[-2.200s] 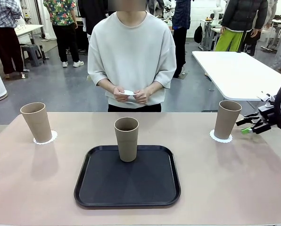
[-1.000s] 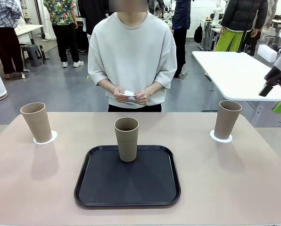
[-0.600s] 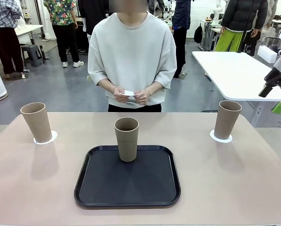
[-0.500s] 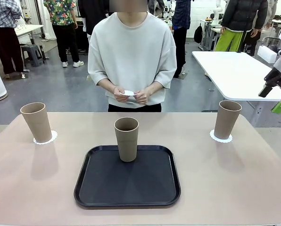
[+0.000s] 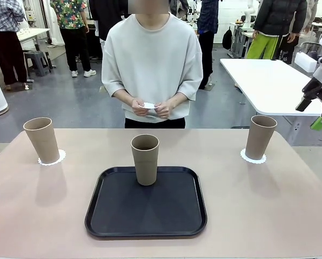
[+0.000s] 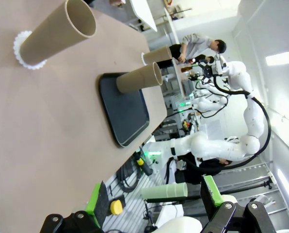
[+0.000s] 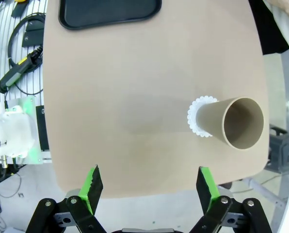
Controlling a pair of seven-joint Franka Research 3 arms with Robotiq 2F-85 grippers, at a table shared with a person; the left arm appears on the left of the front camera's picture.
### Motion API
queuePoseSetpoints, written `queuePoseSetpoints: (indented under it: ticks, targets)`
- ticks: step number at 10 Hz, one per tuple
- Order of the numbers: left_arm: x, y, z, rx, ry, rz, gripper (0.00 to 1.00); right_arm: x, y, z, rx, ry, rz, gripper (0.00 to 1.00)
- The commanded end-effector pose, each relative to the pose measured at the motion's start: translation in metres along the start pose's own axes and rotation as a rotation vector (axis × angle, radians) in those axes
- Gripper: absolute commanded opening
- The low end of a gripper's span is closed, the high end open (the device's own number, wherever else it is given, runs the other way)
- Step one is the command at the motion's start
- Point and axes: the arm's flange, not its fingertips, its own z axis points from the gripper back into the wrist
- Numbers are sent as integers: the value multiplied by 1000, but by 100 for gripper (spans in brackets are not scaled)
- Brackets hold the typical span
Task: Place coasters on the table and set cups on them.
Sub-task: Take one Reusable plastic cup from the Flat Tray and place it on a coaster set by the human.
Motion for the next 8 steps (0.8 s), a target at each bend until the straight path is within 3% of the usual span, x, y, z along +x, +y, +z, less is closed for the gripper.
queuePoseSetpoints:
  ticks: [1, 2, 4, 6, 7, 8]
  targets:
    - [0, -2, 2, 1, -10, 4, 100, 0, 0, 0, 0, 0, 0, 100]
    - [0, -2, 2, 1, -10, 4, 100, 17, -1, -1, -86, 67, -304, 100]
    - [0, -2, 2, 1, -10, 4, 100, 45, 10, 0, -88, 383, -764, 100]
    - [0, -2, 2, 1, -10, 4, 100, 59, 14, 0, 114, 413, -811, 100]
    - [0, -2, 2, 1, -10, 4, 100, 58, 11, -1, 155, 478, -885, 100]
    - [0, -2, 2, 1, -10, 4, 100, 62, 13, 4, 186, 456, -895, 100]
